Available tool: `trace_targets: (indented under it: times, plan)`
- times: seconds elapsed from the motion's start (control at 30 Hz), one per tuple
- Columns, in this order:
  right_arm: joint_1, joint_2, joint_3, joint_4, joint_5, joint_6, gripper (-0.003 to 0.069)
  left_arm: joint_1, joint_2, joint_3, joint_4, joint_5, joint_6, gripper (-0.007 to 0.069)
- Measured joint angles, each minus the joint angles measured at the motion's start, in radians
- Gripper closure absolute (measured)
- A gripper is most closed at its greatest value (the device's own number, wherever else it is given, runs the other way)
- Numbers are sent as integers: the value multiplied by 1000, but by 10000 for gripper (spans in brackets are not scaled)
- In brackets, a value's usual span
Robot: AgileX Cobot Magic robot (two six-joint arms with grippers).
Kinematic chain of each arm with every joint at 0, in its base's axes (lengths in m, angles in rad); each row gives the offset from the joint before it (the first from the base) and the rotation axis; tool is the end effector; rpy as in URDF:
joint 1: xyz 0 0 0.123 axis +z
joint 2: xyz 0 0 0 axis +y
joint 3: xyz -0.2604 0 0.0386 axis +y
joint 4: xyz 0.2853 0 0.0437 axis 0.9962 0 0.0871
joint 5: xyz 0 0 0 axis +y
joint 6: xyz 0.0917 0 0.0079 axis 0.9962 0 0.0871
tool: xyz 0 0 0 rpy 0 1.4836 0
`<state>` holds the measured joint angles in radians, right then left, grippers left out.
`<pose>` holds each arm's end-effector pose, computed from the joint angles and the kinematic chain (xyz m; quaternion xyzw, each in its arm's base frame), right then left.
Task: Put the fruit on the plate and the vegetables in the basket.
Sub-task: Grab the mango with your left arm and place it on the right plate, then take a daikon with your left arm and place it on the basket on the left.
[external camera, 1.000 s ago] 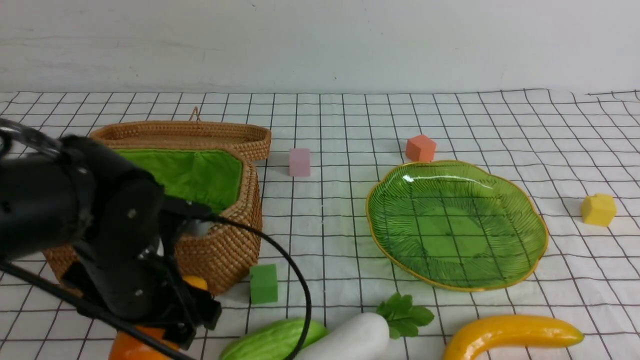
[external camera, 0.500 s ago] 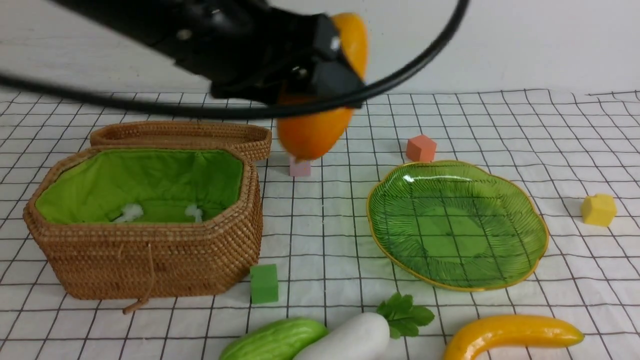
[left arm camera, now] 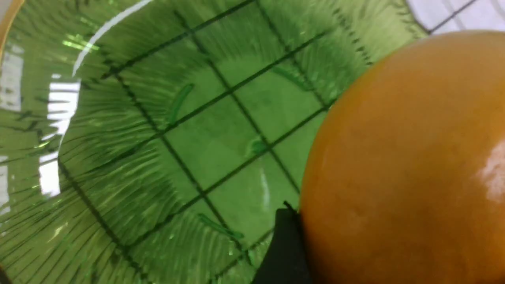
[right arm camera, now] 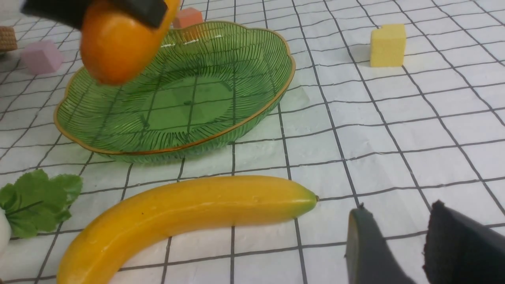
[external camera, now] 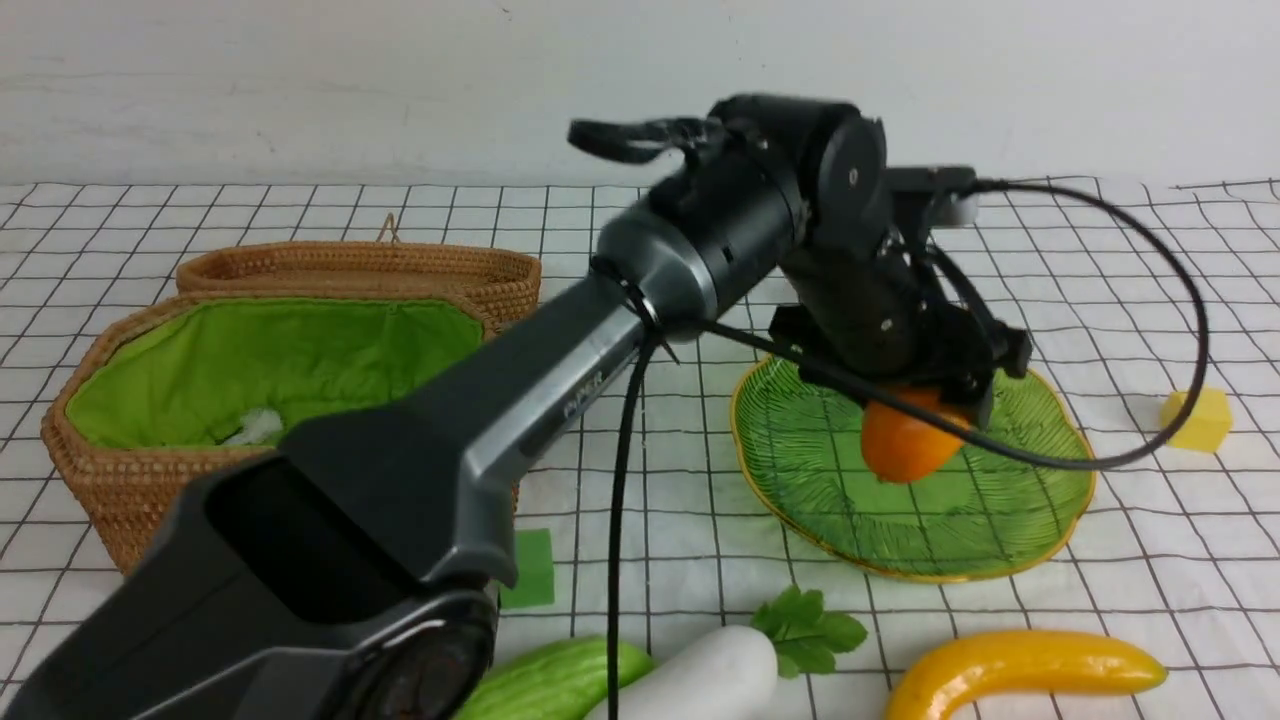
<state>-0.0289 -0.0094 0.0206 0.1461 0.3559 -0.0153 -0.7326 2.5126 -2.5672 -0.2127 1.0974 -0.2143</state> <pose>0.1135 0.0014 0.1745 0.0448 0.7964 0.0482 0.6012 0.4111 -0.3931 0.2308 0.2259 0.9205 -0.2304 0.2202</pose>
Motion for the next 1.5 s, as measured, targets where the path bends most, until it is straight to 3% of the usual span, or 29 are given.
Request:
trace_targets:
  times: [0.3,0.6,0.77,0.83,1.0,1.2,1.5]
  plan:
    - [0,0,0,0,0,0,414,4,3,-2,33,33,-17,-48]
    - [0,0,0,0,0,0,414,31,-235,56,40,146,66,-43]
    - [0,0,0,0,0,0,414,65,-512,320,48,144,144,-27]
    - [0,0,0,0,0,0,414,67,-707,576,68,148,214,-6]
    - [0,0,0,0,0,0,414,64,-906,963,70,126,280,29]
    - [0,0,0,0,0,0,414,48,-858,1173,56,-17,326,43]
    - [0,0,0,0,0,0,414,-65,-603,1061,178,-126,275,43]
